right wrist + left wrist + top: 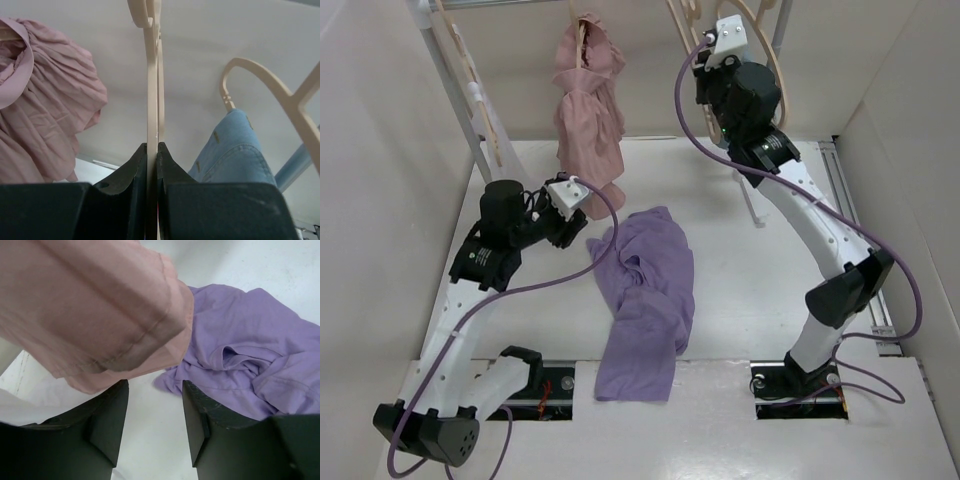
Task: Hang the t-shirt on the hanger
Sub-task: Grab a hanger with the right arm, then place tshirt on hanger
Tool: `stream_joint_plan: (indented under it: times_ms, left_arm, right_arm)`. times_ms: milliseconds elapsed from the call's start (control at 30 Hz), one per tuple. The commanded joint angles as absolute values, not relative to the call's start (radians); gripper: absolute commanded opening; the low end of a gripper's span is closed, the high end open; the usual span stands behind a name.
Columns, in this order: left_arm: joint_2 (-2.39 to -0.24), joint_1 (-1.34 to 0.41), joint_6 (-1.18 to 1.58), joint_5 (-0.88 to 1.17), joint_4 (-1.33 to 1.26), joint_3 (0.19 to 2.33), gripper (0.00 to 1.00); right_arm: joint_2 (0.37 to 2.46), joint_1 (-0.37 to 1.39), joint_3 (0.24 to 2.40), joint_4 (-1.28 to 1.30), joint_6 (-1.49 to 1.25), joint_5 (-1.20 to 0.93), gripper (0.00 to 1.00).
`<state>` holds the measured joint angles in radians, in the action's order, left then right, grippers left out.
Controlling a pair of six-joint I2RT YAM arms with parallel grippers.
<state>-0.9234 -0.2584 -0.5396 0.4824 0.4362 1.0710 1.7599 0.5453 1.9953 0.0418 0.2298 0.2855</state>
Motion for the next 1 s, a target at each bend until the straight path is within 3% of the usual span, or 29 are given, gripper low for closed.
stream_joint_plan:
  times_ms: [0, 200, 367, 633, 733, 767, 967]
  left_arm:
    - [-0.931, -0.267, -0.534, 0.525, 0.385, 1.068, 0.43]
    - [-0.94, -0.276, -0.606, 0.581, 0.443, 1.086, 0.32]
    - [-0.968, -0.339, -0.811, 0.709, 0.647, 1.075, 0.33]
    - [-1.098, -0.56, -0.677, 0.48, 0.488, 0.901, 0.3]
    - [-1.155, -0.606, -0.609, 0.379, 0.338, 0.861, 0.36]
    - [-1.167, -0.606, -0.579, 0.362, 0.29, 0.845, 0.43]
    - [-1.275, -0.606, -0.359, 0.203, 0.028, 0.827, 0.5]
  right_arm:
    - [1.691, 0.548, 1.971, -0.06, 0.236, 0.302, 0.0]
    - [1.545, 0.557, 1.78, -0.06, 0.245, 0.284, 0.0]
    - [1.37, 0.626, 1.51, -0.06, 0.256, 0.294, 0.0]
    - [1.105, 0.752, 1.12, 0.064, 0.131, 0.367, 0.0]
    - [1.019, 0.779, 1.049, 0.151, 0.045, 0.395, 0.0]
    - [0.979, 0.779, 1.011, 0.175, 0.0, 0.409, 0.0]
    - [0.867, 0.799, 0.942, 0.291, -0.086, 0.474, 0.0]
